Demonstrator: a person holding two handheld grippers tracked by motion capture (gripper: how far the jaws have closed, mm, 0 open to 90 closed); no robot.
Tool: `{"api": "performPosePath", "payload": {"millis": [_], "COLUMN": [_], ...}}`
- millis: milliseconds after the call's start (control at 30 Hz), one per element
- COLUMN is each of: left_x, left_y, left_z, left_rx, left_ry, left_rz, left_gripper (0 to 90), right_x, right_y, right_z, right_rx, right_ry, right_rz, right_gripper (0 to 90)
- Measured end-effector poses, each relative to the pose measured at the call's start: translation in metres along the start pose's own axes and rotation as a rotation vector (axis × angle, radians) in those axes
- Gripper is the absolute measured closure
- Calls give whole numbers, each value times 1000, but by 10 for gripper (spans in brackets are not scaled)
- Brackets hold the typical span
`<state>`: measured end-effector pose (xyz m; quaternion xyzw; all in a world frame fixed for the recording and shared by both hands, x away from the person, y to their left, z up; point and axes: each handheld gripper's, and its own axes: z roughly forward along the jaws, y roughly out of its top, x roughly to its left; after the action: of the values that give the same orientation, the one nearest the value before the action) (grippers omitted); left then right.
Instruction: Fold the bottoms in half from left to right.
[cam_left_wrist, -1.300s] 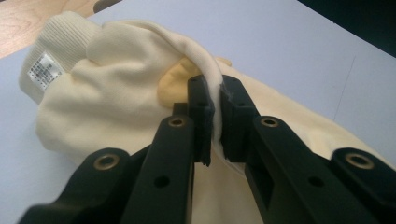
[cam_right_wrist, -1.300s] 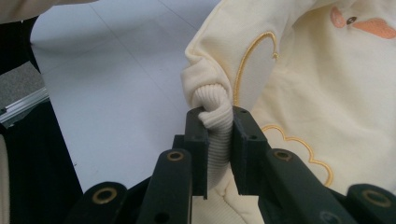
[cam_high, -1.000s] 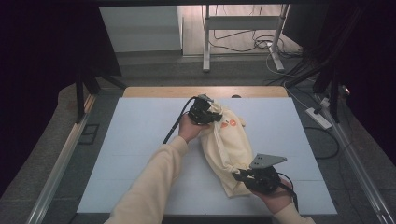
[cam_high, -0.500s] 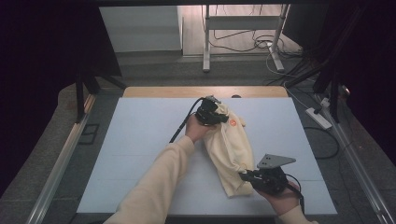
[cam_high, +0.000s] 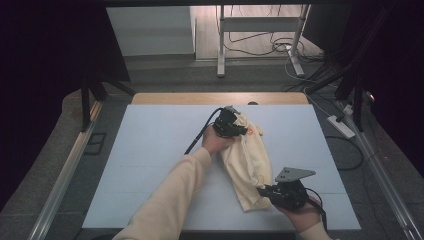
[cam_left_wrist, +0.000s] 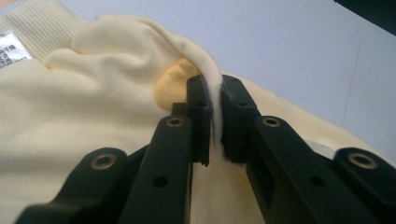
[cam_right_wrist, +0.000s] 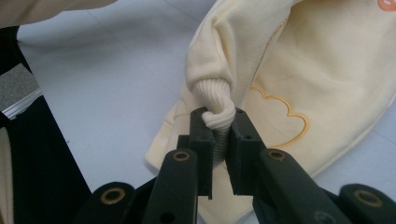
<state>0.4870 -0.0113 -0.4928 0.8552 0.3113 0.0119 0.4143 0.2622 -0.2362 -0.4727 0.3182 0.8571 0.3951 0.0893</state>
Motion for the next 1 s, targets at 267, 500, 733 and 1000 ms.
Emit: {"api": "performPosePath", "payload": {"millis": [267,500,733,1000], "left_x": [-1,-3,-11,-10], "left_y": [-1,-2,-1,-14], "left_z": [3,1,-24,-54], "left_rx": [-6,-31,-58,-94], "left_ry": [-1,8,79,77], "left_rz": [-3,3,42,11], "left_gripper": [806,649,440,394], "right_x": [-3,-2,-6,-10], "right_y": [-2,-2,-2,8], "right_z": [0,0,-1,-6], "right_rx": [9,11,2,-46], "right_ry": [-3,-12,-50,-93], "right_rz": [8,-4,-5,0], "right_gripper": [813,805,548,439]}}
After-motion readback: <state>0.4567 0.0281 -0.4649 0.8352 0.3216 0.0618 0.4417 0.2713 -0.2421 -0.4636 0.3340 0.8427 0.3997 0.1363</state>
